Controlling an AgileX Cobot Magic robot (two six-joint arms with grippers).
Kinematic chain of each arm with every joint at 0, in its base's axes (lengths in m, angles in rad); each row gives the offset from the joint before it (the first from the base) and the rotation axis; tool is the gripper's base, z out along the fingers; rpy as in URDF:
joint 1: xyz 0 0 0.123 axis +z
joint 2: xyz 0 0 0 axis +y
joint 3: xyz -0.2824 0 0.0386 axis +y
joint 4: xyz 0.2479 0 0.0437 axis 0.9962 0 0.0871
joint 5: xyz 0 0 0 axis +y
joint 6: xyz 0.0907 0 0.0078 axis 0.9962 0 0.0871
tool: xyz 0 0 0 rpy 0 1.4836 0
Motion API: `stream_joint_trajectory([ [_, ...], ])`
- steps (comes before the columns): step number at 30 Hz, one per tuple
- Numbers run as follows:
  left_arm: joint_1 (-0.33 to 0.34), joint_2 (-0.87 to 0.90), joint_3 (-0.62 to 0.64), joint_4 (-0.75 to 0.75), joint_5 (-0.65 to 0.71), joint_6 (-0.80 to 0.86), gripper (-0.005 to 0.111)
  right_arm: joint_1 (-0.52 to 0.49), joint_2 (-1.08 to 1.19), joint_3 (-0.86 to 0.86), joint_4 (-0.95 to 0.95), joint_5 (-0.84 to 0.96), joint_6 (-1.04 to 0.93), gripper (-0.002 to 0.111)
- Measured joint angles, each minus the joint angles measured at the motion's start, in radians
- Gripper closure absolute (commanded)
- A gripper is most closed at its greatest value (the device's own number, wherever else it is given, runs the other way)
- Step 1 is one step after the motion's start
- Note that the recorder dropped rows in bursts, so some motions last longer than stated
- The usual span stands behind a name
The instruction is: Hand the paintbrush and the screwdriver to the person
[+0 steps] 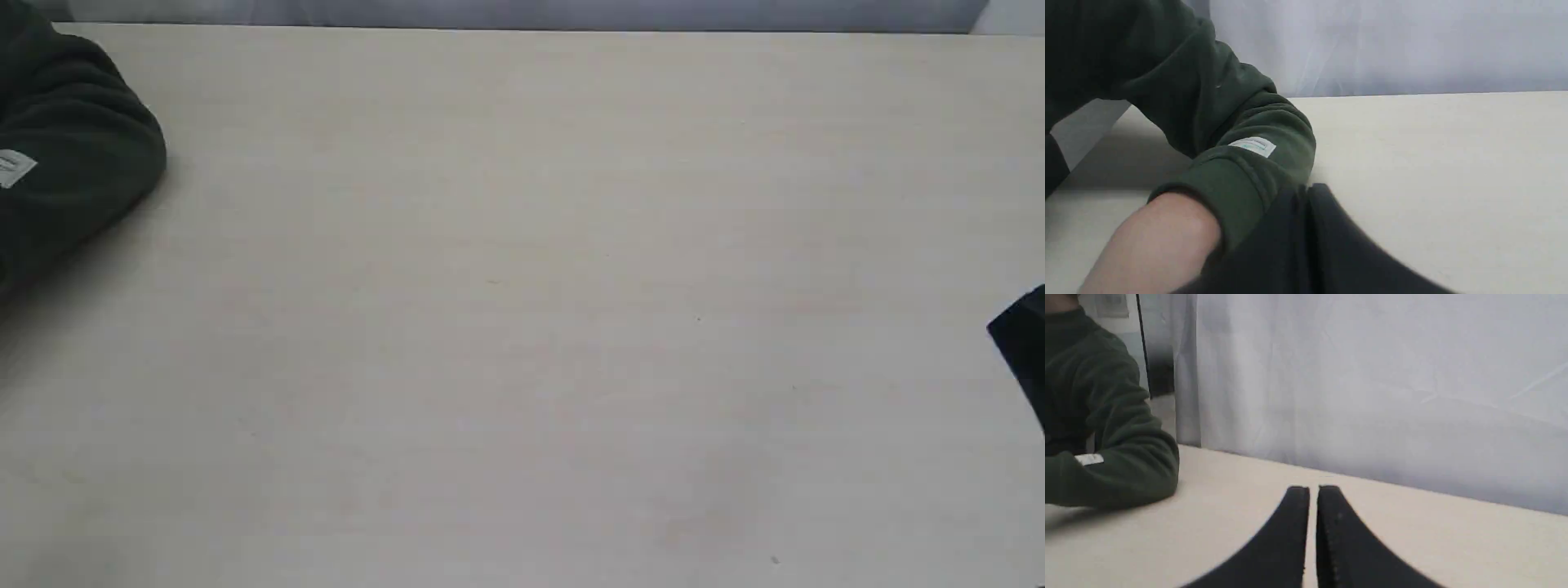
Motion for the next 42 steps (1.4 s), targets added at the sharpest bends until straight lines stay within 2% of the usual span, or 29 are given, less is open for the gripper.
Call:
stream_joint_trajectory([
  [8, 0.000, 0.000, 0.000, 0.000, 0.000, 0.000, 0.107, 0.000, 0.000, 0.000, 0.000, 0.077, 0.035, 0.104],
  [35, 0.000, 0.000, 0.000, 0.000, 0.000, 0.000, 0.107, 0.000, 0.000, 0.000, -0.028, 0.086, 0.027, 0.104],
  [38, 0.000, 0.000, 0.000, 0.000, 0.000, 0.000, 0.107, -0.025, 0.000, 0.000, -0.070, 0.133, 0.008, 0.104],
  [42, 0.000, 0.000, 0.000, 0.000, 0.000, 0.000, 0.107, -0.118, 0.000, 0.000, -0.096, 0.202, 0.003, 0.104],
])
